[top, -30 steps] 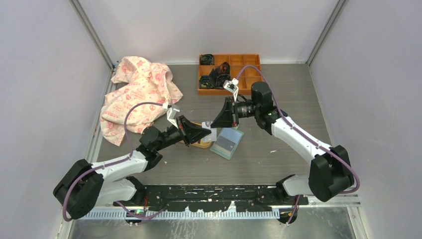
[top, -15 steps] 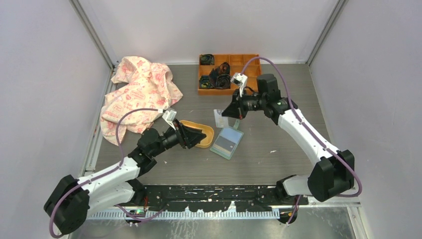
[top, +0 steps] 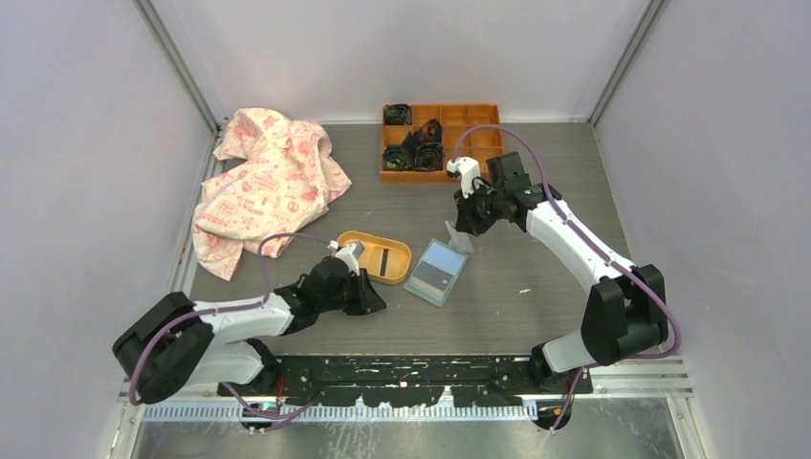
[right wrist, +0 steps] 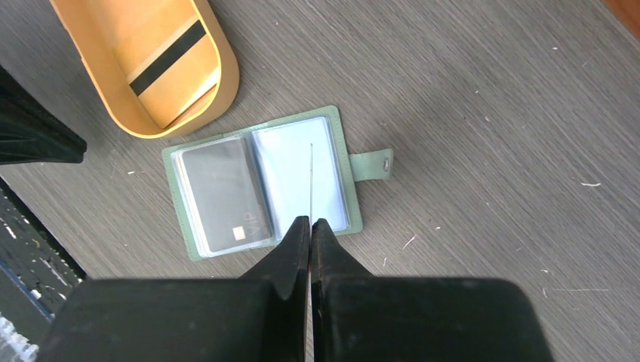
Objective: Put the credit cards into the card holder
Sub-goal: Insert the credit card into the card holder.
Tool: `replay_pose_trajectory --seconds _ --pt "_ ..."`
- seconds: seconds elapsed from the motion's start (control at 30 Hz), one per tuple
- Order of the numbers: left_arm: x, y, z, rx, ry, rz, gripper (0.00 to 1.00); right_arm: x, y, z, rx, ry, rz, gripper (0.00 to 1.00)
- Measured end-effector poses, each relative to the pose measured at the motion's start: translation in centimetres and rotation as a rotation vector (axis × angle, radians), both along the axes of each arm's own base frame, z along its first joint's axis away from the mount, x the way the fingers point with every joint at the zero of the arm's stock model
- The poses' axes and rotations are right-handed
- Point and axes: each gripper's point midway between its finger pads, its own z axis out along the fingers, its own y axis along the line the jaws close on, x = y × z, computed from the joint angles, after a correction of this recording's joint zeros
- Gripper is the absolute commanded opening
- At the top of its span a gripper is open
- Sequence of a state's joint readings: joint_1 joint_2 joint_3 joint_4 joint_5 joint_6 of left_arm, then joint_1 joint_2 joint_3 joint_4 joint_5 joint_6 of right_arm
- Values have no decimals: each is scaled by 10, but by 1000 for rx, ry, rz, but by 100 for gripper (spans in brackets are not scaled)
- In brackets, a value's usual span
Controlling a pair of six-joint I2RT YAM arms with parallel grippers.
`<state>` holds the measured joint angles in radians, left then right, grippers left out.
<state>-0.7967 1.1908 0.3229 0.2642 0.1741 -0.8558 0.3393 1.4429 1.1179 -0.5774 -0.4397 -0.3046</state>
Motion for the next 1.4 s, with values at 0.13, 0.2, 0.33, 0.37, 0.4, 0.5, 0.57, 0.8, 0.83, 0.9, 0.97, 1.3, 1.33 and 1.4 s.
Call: replay_pose_trajectory --seconds 0.13,0.2,0.33,0.37,0.4,0.5,0.57,0.8,0.83,0.9,0.97,1.3,1.33,1.4 --pt "6 7 -29 101 55 45 9 1 -3 -2 -17 -5 -5 1" --pt "18 1 -27 109 48 60 10 3 -4 -5 -28 -2 -7 1" --pt "49 -5 -24 130 28 96 11 6 -10 -21 -73 28 -19 1" --pt "57 -5 -24 135 28 107 11 6 -11 -24 -81 34 -23 1" --pt "64 -4 -24 141 24 116 11 7 -14 -26 -90 39 -28 1" --pt "86 0 -25 158 18 139 13 9 -20 -27 -98 41 -47 1" --pt "99 0 -25 162 19 141 15 10 -24 -28 -101 42 -56 1" --pt "126 -19 -9 140 -22 80 22 13 -32 -27 -99 47 -82 1" --pt "125 -24 -6 136 -31 66 23 14 -33 -27 -97 48 -85 1" --pt "115 -32 -2 145 -45 30 26 14 -36 -27 -88 54 -89 1" --pt "98 -45 2 166 -67 -26 31 14 -38 -25 -78 59 -95 1" --pt "107 -120 44 288 -198 -135 42 19 -58 -7 -15 39 -153 1" --pt "115 -123 40 315 -196 -126 42 20 -61 -4 -9 33 -162 1" --pt "125 -125 24 384 -177 -126 43 21 -66 1 3 24 -178 1"
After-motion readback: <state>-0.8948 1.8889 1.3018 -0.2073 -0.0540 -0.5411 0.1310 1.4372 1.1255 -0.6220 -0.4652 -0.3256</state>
